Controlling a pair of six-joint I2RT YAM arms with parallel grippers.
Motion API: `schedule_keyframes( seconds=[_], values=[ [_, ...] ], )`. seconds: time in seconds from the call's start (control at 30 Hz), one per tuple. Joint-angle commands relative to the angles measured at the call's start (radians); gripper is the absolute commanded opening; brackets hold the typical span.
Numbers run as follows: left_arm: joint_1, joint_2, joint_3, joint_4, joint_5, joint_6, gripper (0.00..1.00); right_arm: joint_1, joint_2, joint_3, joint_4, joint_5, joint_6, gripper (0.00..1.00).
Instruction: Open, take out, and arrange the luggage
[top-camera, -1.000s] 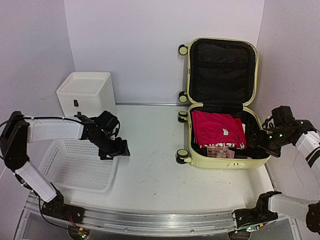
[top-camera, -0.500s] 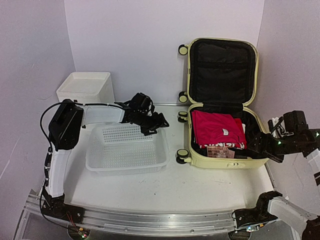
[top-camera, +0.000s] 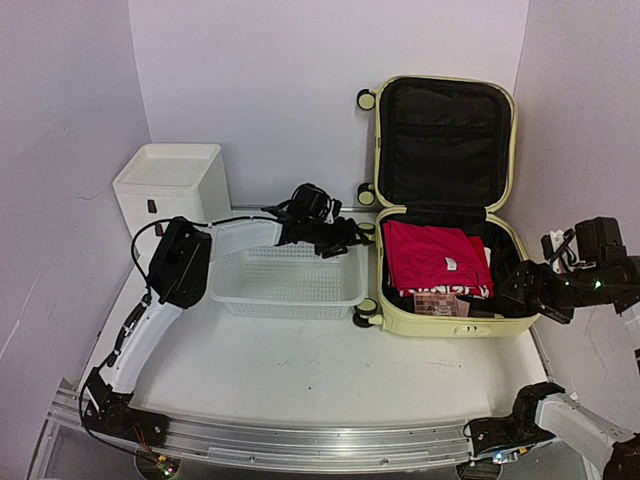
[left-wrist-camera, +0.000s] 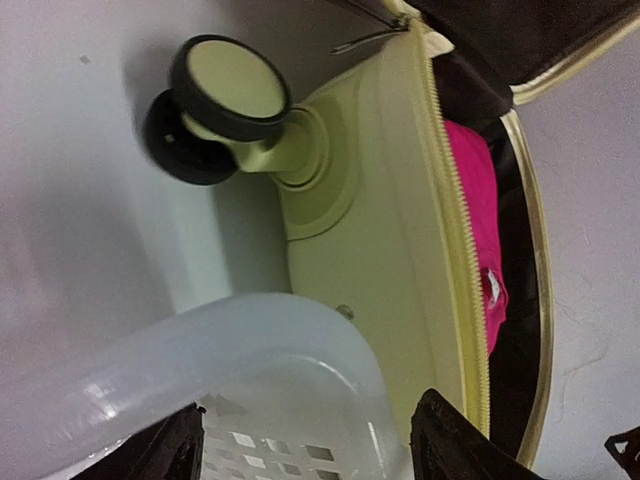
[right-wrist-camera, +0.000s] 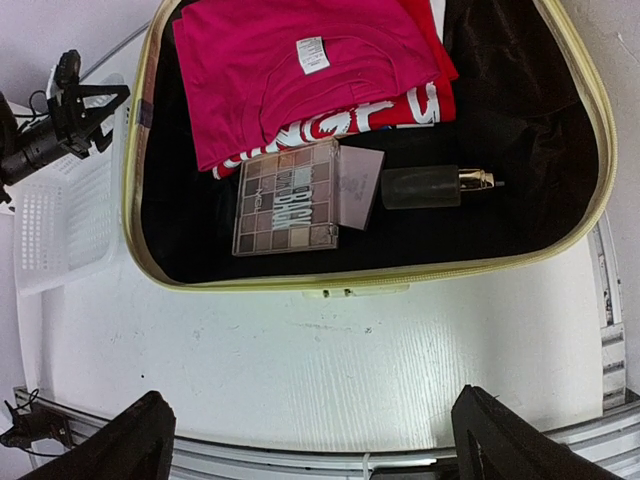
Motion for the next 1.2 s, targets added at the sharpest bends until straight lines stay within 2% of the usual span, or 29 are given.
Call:
schedule_keyframes(
  seconds=[0.0,0.13,0.2,0.4,0.5,0.7,0.83,0.97,1.17],
  values=[
    [-0.004,0.055,0.168,0.032,0.169,0.123,0.72,0.003,-0.003,0.031,0.006,-0.009,-0.013,0.98],
    [-0.004,0.066,0.184,0.051,0.273,0.117,0.76,0.003,0.009,0.014,0.010,-0.010,-0.011,0.98],
    [-0.009,0.035,0.158,0.058,0.282,0.126,0.78,0.003,0.028,0.002,0.028,-0.024,-0.011,0.98],
    [-0.002,-0.173,0.012,0.052,0.258,0.230,0.88,0.003,0.141,0.009,0.068,-0.050,-0.051,0.98],
    [0.008,-0.310,-0.060,-0.016,0.248,0.309,0.91,0.004,0.206,0.044,0.072,-0.057,-0.078,0.98],
    [0.009,-0.656,-0.335,-0.157,0.178,0.473,0.94,0.022,0.350,0.122,0.120,-0.027,-0.120,0.98],
    [0.009,-0.850,-0.591,-0.204,0.051,0.525,0.95,0.123,0.503,0.191,0.194,0.064,-0.116,0.98],
    [0.010,-0.968,-0.716,-0.283,-0.063,0.546,0.94,0.286,0.695,0.306,0.267,0.218,-0.113,0.89],
    [0.010,-1.047,-0.794,-0.313,-0.155,0.543,0.93,0.359,0.965,0.444,0.438,0.266,-0.102,0.60]
  ],
)
